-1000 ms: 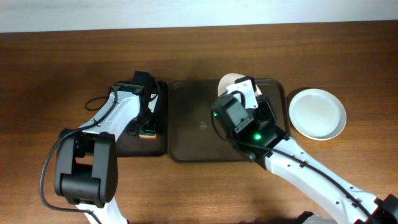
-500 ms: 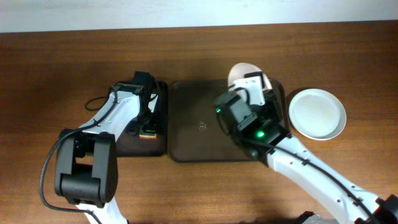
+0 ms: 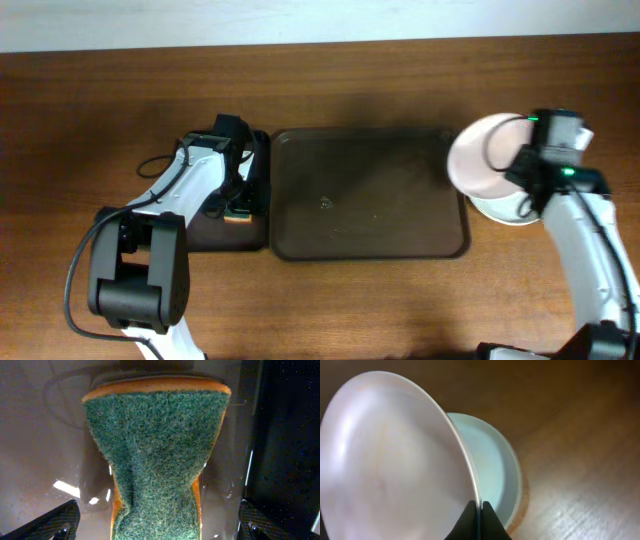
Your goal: Clean dirty plates on tray and stack at the side
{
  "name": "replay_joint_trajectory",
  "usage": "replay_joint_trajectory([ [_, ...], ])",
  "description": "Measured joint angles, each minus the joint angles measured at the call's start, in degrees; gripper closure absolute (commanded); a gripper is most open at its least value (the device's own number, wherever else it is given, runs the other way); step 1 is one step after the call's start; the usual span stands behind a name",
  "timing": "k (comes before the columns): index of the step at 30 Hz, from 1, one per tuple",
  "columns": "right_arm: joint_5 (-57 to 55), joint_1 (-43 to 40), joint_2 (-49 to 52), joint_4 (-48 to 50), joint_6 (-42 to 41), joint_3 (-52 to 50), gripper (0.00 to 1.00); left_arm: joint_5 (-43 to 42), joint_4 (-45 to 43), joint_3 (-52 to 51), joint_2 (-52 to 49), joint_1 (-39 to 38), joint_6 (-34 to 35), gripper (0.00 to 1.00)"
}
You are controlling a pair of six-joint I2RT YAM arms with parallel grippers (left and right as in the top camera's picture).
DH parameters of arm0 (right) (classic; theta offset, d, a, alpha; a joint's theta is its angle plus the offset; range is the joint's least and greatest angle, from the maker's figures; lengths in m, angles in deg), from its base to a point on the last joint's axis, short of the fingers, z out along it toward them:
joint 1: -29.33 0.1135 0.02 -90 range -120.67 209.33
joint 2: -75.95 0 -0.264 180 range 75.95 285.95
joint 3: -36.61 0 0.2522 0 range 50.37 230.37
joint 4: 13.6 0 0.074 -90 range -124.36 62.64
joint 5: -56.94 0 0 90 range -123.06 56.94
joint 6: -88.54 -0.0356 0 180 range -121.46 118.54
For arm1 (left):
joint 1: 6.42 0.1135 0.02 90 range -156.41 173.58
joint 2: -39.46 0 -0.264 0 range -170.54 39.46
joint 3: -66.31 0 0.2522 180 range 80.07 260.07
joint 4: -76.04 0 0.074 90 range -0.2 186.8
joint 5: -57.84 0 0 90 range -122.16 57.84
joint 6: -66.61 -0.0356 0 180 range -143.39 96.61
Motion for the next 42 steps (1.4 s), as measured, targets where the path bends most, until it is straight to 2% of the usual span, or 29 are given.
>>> replay_joint_trajectory([
  [4, 6.3, -8.7, 3.5, -0.9, -0.2, 0.0, 0.96, 0.0, 0.0, 0.0, 0.0, 0.0, 0.0, 0.0],
  [5, 7.6, -10.1, 4.3, -1.1, -0.2, 0.0, 0.91, 0.0, 0.0, 0.0, 0.0, 0.0, 0.0, 0.0],
  [7, 10.0, -12.1, 5.4, -1.3, -0.2, 0.0, 0.63, 0.0, 0.0, 0.0, 0.0, 0.0, 0.0, 0.0],
  [8, 11.2, -12.9, 5.6, -1.2, -0.5, 0.0, 0.54, 0.0, 0.0, 0.0, 0.0, 0.0, 0.0, 0.0],
  [9, 12.6, -13.5, 5.7, -1.3, -0.4, 0.0, 0.5, 0.0, 0.0, 0.0, 0.0, 0.0, 0.0, 0.0],
  [14, 21.9, -12.9, 5.7, -1.0, 1.7, 0.0, 0.43, 0.0, 0.0, 0.0, 0.0, 0.0, 0.0, 0.0],
  [18, 28.5, -8.9, 5.7, -1.6, 4.0, 0.0, 0.36, 0.0, 0.1, 0.7, 0.0, 0.1, 0.1, 0.0],
  [19, 29.8, -6.6, 5.7, -2.2, 4.7, 0.0, 0.32, -0.1, 0.1, 1.6, 0.0, 0.2, 0.3, 0.0],
  [20, 30.5, -4.6, 5.7, -2.7, 5.7, 0.0, 0.22, -0.2, 0.1, 2.4, 0.0, 0.4, 0.5, 0.0],
  [21, 31.1, -2.1, 5.7, -3.5, 6.7, 0.0, 0.0, -0.2, 0.1, 3.6, 0.1, 0.8, 1.0, 0.0],
  [26, 32.0, 8.7, 5.7, -8.0, 12.0, 0.7, 0.01, -1.7, 0.6, 6.1, 2.2, 2.7, 1.9, 0.0],
  [29, 31.9, 13.0, 5.7, -12.1, 13.4, 2.8, 0.01, -2.3, 5.4, 6.5, 4.0, 3.0, 2.2, 0.0],
  [32, 31.9, 14.5, 5.4, -15.1, 13.9, 5.0, 0.01, -2.8, 10.9, 6.6, 4.9, 3.0, 2.3, 0.0],
  [36, 31.4, 14.7, 1.7, -19.7, 14.0, 5.1, 0.01, -2.9, 12.8, 6.4, 7.4, 3.0, 3.1, 0.0],
  [42, 28.6, 14.7, -12.0, -19.0, 14.2, 4.0, 0.01, -3.0, 9.2, 0.6, 22.8, 3.0, 3.7, 0.0],
])
